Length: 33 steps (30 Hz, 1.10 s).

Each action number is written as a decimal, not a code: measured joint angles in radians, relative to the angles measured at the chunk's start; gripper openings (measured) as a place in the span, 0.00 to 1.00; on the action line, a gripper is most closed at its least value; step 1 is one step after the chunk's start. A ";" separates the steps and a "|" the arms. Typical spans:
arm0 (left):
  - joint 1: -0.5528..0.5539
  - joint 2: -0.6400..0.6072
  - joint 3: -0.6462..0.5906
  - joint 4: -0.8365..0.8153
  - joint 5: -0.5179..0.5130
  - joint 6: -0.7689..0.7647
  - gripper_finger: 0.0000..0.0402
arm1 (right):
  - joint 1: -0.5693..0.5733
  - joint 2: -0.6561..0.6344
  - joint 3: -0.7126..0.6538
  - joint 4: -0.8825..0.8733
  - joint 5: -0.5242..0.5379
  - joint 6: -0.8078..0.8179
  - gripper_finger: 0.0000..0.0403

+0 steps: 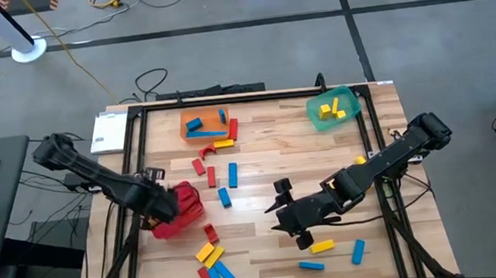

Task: Sort blocks
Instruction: Put the red block into the red bin

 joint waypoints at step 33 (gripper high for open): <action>0.039 0.381 0.115 -0.060 -0.403 0.444 0.32 | 0.011 0.003 -0.010 0.046 -0.001 0.020 0.55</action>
